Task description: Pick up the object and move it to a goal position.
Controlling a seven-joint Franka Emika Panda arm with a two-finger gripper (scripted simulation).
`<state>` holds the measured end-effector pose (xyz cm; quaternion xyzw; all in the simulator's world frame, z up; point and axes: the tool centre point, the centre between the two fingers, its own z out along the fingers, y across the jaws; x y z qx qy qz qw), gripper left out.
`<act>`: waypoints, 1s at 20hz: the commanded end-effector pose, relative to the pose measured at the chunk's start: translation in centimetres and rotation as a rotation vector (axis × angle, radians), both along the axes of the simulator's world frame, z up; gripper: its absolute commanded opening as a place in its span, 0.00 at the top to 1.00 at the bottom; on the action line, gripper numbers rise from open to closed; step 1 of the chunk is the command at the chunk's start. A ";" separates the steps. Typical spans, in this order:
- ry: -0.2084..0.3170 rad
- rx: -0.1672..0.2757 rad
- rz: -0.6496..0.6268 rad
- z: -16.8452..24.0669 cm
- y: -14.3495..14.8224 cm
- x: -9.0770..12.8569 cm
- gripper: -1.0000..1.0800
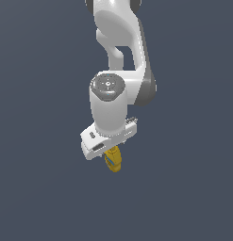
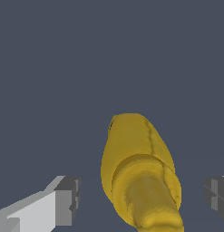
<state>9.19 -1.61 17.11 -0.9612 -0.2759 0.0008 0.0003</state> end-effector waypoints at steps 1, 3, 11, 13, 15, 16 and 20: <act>-0.002 0.000 0.000 -0.1 0.0 0.1 0.04; -0.002 0.000 0.000 -0.1 0.0 0.2 0.04; -0.002 0.000 0.000 -0.1 0.0 0.2 1.00; -0.002 0.000 0.000 -0.1 0.0 0.2 1.00; -0.001 0.000 0.000 -0.1 0.0 0.1 1.00; -0.001 0.000 0.000 0.0 0.0 0.1 1.00; -0.001 0.000 0.000 0.7 0.0 -0.3 1.00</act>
